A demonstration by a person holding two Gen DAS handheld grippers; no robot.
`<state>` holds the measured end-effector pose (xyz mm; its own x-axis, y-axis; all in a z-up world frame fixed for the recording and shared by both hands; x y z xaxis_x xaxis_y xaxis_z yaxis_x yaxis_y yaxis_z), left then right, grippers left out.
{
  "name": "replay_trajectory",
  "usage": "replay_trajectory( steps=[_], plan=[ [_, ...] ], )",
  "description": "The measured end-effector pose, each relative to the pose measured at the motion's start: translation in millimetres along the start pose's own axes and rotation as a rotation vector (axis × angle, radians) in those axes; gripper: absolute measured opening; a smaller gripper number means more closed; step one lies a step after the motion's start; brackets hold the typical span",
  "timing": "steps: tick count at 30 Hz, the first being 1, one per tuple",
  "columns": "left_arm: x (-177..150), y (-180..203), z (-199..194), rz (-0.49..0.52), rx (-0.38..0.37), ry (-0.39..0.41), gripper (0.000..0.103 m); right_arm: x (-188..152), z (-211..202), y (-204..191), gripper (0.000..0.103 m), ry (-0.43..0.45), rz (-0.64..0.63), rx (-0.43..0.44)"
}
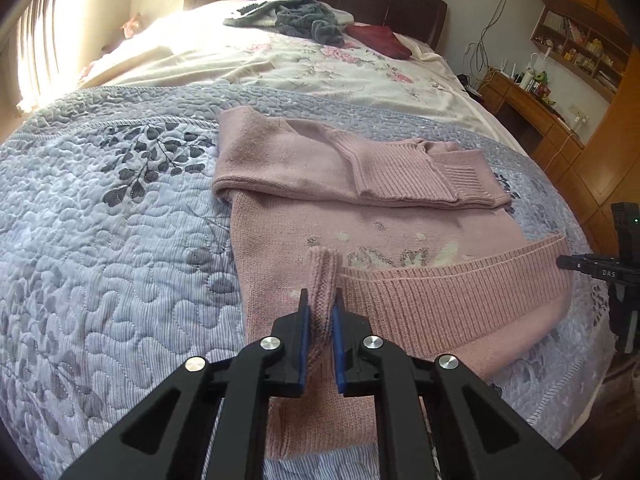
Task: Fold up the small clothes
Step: 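Lift the hem with both tools and fold it up toward the collar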
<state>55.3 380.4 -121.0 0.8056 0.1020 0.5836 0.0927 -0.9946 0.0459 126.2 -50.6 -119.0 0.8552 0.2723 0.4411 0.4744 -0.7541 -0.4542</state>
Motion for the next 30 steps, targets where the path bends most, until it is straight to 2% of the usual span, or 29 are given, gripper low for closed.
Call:
replay_trajectory(
  steps=[3,6,9,14,17,19,22,26,30],
  plan=[
    [1,0,-18,-0.001,-0.007,0.039,0.009,-1,-13,-8,0.009,0.025,-0.012,0.018],
    [16,-3,-33,-0.025,-0.022,0.086,0.009,10,-25,-14,0.009,0.06,-0.01,0.051],
    [43,-6,-40,-0.049,-0.036,0.127,0.008,34,-37,-16,0.009,0.097,-0.022,0.054],
    [102,-10,-32,-0.054,-0.006,0.195,0.008,91,-48,-10,0.009,0.162,-0.033,0.024],
    [138,-14,-16,-0.091,-0.004,0.218,0.008,126,-44,-2,0.009,0.185,-0.025,0.0],
    [160,-16,-1,-0.102,0.025,0.228,0.008,148,-36,5,0.009,0.188,-0.022,-0.018],
    [184,-20,28,-0.131,0.047,0.211,0.008,177,-18,18,0.009,0.183,-0.004,-0.038],
    [204,-25,70,-0.153,0.099,0.179,0.006,205,16,40,0.009,0.146,0.013,-0.079],
    [214,-37,107,-0.184,0.142,0.13,0.004,217,55,63,0.009,0.094,0.043,-0.125]
  ],
)
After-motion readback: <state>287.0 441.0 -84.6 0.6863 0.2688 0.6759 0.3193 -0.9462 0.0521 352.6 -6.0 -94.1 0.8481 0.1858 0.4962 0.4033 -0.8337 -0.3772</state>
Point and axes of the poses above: each gripper's, at about its wrist camera, not at the fingertips, and z roughly the way its jaws point, y to its right, x to its top, the point moved 3 cm from there along z, roughly the way its jaws point, and after that the axes turned 13 degrees about x, right-handed, at the moved point
